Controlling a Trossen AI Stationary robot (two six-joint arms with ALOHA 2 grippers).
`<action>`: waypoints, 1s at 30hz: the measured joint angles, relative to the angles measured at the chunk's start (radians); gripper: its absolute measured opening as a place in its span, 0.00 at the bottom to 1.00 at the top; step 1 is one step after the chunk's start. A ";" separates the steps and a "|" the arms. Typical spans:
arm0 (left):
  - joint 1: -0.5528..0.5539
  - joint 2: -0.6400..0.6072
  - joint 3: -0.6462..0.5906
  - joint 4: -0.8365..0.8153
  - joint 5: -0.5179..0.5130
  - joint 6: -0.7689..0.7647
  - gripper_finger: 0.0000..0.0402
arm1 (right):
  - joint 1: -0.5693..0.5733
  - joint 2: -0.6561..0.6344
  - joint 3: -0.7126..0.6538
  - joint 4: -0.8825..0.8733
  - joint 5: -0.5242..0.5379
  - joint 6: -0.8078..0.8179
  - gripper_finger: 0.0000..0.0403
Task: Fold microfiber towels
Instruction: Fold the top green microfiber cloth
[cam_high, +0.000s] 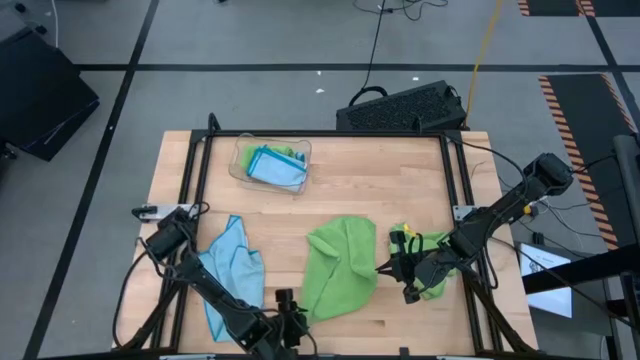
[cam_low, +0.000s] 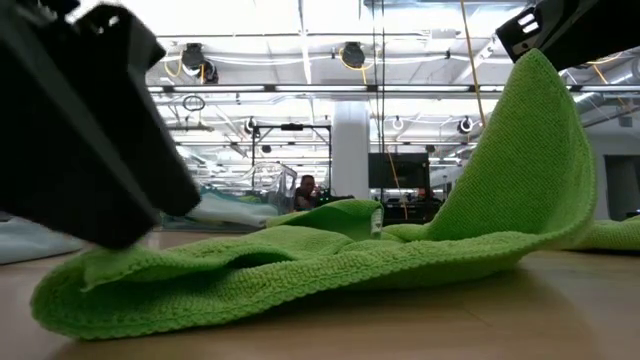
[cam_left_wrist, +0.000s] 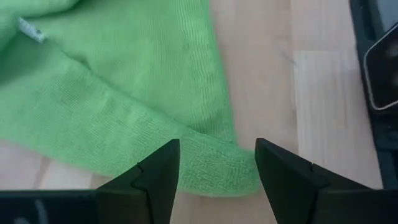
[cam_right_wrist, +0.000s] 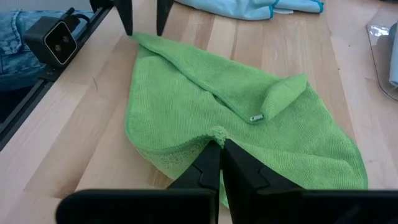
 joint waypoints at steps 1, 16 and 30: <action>0.000 0.005 0.000 -0.004 -0.002 -0.002 0.53 | 0.000 0.000 0.000 0.000 0.000 -0.001 0.01; -0.034 0.050 -0.001 -0.008 -0.063 0.017 0.61 | 0.000 0.000 0.000 0.000 0.000 -0.001 0.01; -0.023 0.050 -0.001 -0.008 -0.088 0.001 0.42 | 0.000 0.000 0.000 0.004 0.000 -0.002 0.01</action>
